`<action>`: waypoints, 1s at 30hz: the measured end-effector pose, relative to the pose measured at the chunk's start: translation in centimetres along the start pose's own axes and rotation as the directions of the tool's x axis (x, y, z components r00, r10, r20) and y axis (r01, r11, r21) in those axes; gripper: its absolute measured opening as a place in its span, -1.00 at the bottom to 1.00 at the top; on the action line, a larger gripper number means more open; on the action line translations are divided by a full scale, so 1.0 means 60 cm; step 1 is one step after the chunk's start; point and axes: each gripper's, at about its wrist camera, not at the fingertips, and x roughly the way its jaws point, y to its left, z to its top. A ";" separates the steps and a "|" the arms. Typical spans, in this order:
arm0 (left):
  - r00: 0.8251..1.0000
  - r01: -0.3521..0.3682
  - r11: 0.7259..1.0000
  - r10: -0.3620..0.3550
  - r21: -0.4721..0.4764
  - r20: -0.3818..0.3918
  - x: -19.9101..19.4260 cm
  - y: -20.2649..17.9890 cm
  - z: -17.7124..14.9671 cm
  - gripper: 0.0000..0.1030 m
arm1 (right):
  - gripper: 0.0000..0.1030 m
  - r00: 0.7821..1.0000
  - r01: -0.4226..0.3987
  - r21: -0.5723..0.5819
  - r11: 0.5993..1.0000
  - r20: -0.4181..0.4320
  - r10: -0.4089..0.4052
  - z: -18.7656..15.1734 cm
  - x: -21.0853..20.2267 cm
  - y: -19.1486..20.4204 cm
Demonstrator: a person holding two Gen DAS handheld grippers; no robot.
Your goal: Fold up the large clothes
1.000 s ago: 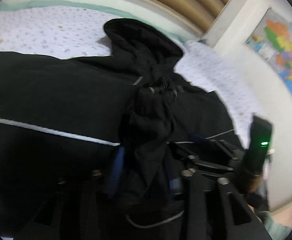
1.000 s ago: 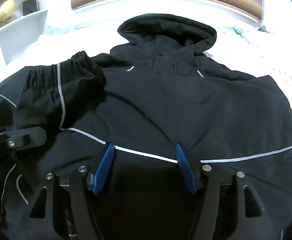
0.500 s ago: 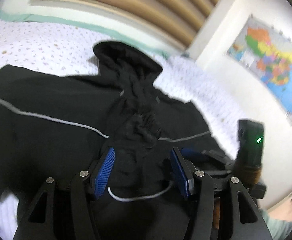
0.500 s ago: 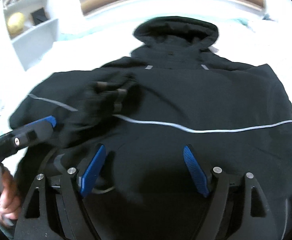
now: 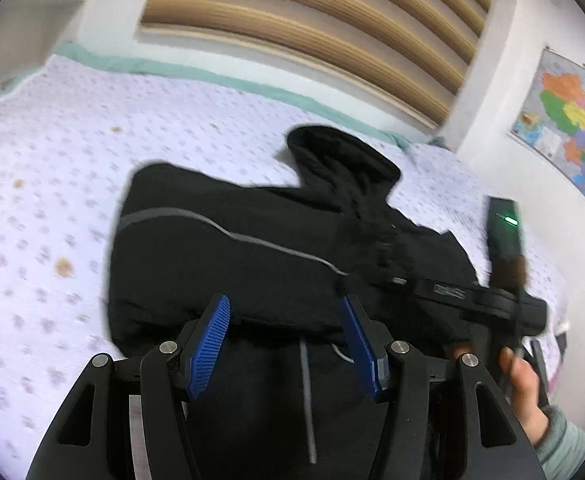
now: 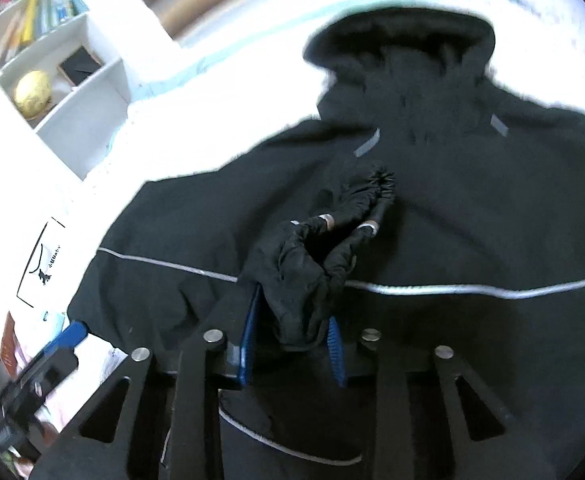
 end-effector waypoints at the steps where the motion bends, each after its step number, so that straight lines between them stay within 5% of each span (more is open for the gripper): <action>1: 1.000 -0.021 1.000 0.021 0.001 0.017 -0.007 0.001 0.010 0.15 | -0.40 1.000 0.014 -0.022 1.000 0.027 -0.014 0.002 -0.017 0.005; 7: 0.997 -0.061 0.998 0.061 -0.008 0.046 -0.009 -0.007 0.060 0.15 | -0.44 0.979 0.088 -0.059 0.994 0.191 -0.075 0.034 -0.150 -0.009; 14: 1.000 -0.018 0.999 0.019 0.030 -0.016 0.060 -0.059 0.086 0.15 | -0.44 0.904 0.296 -0.033 0.954 0.333 -0.269 0.070 -0.284 -0.094; 17: 0.997 -0.008 0.998 0.013 0.064 -0.076 0.115 -0.087 0.077 0.15 | -0.44 0.899 0.328 -0.019 0.945 0.313 -0.306 0.069 -0.297 -0.133; 22: 0.972 -0.040 0.995 0.060 0.096 -0.226 0.230 -0.091 0.025 0.14 | -0.43 0.901 0.396 0.017 0.918 0.184 -0.392 0.039 -0.224 -0.220; 26: 0.973 -0.064 0.987 0.094 0.147 -0.211 0.246 -0.091 0.003 0.14 | -0.39 0.911 0.406 0.087 0.910 0.041 -0.411 -0.014 -0.151 -0.296; 30: 0.972 -0.090 0.980 0.125 0.177 -0.201 0.250 -0.092 -0.006 0.15 | -0.29 0.925 0.373 0.099 0.923 0.046 -0.378 -0.026 -0.144 -0.312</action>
